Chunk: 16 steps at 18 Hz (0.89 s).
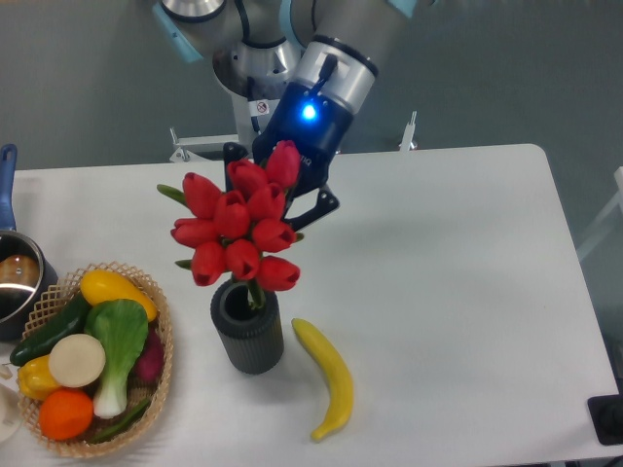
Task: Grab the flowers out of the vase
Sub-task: 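Lift the gripped tulips straight up out of the black vase, then carry the tulip bunch away from the vase and hold it aloft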
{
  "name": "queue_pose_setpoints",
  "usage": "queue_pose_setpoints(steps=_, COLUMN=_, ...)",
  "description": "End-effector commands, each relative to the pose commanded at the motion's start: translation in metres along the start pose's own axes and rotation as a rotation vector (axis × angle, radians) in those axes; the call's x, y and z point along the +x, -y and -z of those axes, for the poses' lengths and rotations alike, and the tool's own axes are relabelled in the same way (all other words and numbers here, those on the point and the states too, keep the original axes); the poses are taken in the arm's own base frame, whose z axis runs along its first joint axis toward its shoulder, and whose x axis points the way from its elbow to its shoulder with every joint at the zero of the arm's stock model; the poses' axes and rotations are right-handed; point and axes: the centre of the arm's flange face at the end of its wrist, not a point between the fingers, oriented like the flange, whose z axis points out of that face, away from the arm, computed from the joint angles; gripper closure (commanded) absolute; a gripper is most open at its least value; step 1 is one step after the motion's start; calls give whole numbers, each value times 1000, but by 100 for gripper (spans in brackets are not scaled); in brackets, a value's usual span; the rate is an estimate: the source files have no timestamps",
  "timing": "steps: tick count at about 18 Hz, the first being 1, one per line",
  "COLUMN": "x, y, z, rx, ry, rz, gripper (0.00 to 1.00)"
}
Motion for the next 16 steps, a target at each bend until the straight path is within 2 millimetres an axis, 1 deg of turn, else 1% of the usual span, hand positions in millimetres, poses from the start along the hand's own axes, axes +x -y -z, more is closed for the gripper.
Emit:
queue_pose_setpoints(steps=2, x=-2, y=5, z=3, rx=6, ry=6, rz=10, gripper=100)
queue_pose_setpoints(steps=6, x=-12, y=3, z=12, rx=23, ry=8, rz=24, gripper=100)
queue_pose_setpoints(steps=9, x=-31, y=-5, z=27, rx=25, ry=44, rz=43, gripper=100)
queue_pose_setpoints(steps=12, x=-58, y=-13, z=51, rx=32, ry=102, rz=39, gripper=100)
queue_pose_setpoints(steps=13, x=-68, y=-17, z=51, rx=28, ry=110, rz=-2, gripper=100)
queue_pose_setpoints(steps=14, x=-81, y=-25, z=50, rx=19, ry=116, rz=-35, gripper=100)
queue_pose_setpoints(steps=16, x=-97, y=-34, z=58, rx=9, ry=140, rz=-92, gripper=100)
